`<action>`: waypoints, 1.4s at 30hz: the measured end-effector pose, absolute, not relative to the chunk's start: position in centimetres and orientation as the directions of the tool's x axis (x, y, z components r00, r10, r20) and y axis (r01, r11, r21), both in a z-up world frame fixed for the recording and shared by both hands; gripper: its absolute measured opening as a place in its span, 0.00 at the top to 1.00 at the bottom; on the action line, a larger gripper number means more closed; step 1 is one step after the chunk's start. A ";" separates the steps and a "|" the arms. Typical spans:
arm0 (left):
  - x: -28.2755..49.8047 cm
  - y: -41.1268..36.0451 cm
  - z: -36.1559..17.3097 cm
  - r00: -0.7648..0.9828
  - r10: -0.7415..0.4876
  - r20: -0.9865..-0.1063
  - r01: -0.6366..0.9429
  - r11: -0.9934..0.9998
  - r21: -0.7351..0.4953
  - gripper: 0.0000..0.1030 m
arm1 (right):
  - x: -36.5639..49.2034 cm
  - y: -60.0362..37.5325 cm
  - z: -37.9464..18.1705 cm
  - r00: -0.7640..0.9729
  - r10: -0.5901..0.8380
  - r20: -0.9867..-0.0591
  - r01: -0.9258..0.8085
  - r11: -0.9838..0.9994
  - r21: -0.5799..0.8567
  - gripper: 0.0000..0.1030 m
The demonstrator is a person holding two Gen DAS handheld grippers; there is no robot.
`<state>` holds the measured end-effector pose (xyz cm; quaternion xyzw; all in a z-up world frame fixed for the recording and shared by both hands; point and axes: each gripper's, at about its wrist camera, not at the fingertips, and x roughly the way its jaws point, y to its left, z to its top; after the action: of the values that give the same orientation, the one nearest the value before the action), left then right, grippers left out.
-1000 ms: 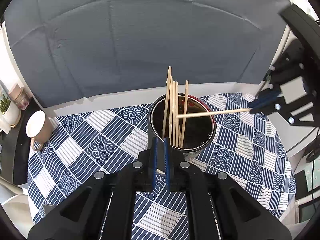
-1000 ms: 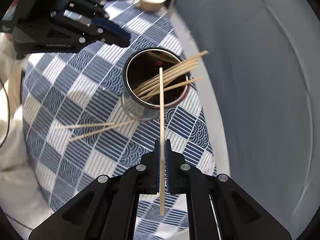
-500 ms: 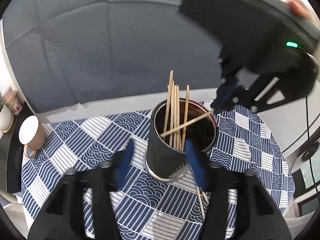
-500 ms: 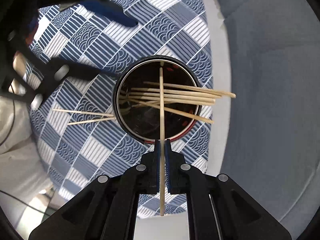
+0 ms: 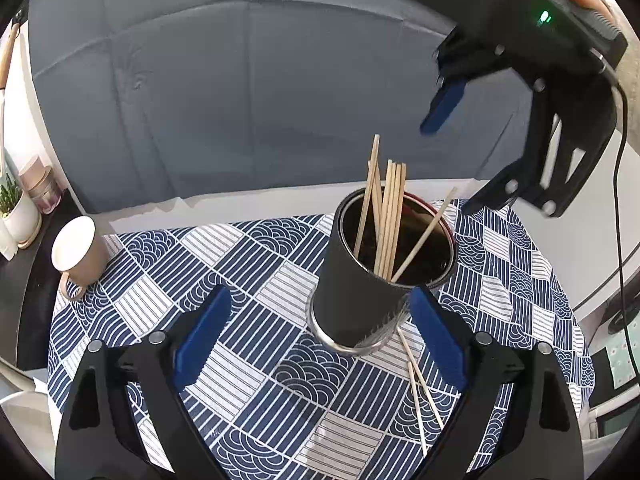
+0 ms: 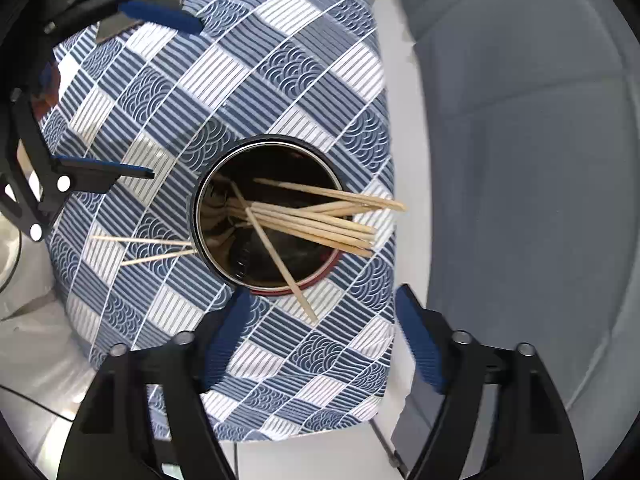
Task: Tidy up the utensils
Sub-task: 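Lower both open tools toward the remaining sticks on the cloth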
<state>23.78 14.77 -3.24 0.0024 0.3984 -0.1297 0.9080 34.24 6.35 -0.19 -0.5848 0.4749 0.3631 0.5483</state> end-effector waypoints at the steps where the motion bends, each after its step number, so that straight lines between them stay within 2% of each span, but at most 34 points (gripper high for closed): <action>1: 23.6 14.7 -3.4 0.643 -0.233 -0.729 0.236 0.966 -0.101 0.13 | 34.2 6.1 0.1 0.294 -0.147 -0.944 -0.950 0.059 -0.305 0.25; 3: 23.3 14.5 -3.6 0.637 -0.232 -0.735 0.232 0.967 -0.104 0.13 | 34.1 5.4 0.8 0.313 -0.124 -0.942 -0.943 0.079 -0.324 0.21; 7: 22.4 14.2 -3.8 0.626 -0.234 -0.744 0.220 0.968 -0.119 0.13 | 33.7 3.7 1.7 0.344 -0.085 -0.935 -0.925 0.139 -0.352 0.19; 9: 22.0 14.0 -3.8 0.623 -0.228 -0.748 0.214 0.970 -0.118 0.07 | 33.2 2.6 2.0 0.350 -0.060 -0.935 -0.919 0.174 -0.355 0.19; 21: 18.4 13.1 -4.1 0.579 -0.238 -0.780 0.172 0.971 -0.168 0.06 | 28.6 -2.8 1.0 0.305 0.087 -0.948 -0.915 0.304 -0.267 0.17; 29: 15.9 11.1 -6.7 0.520 -0.198 -0.831 0.196 0.974 -0.109 0.06 | 25.7 -4.3 -4.5 0.244 0.231 -0.942 -0.888 0.443 -0.121 0.16; 38: 13.4 9.6 -10.5 0.442 -0.196 -0.875 0.209 0.972 -0.112 0.06 | 25.0 -4.8 -13.0 0.139 0.317 -0.938 -0.792 0.605 0.088 0.16; 42: 12.7 8.8 -12.1 0.418 -0.182 -0.890 0.227 0.969 -0.092 0.06 | 24.8 -4.5 -16.5 0.131 0.333 -0.934 -0.740 0.659 0.131 0.16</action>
<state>12.70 8.77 -12.13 0.0214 0.5258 -0.1217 0.8416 24.84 -4.54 -16.47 -0.1862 0.5468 0.3683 0.7285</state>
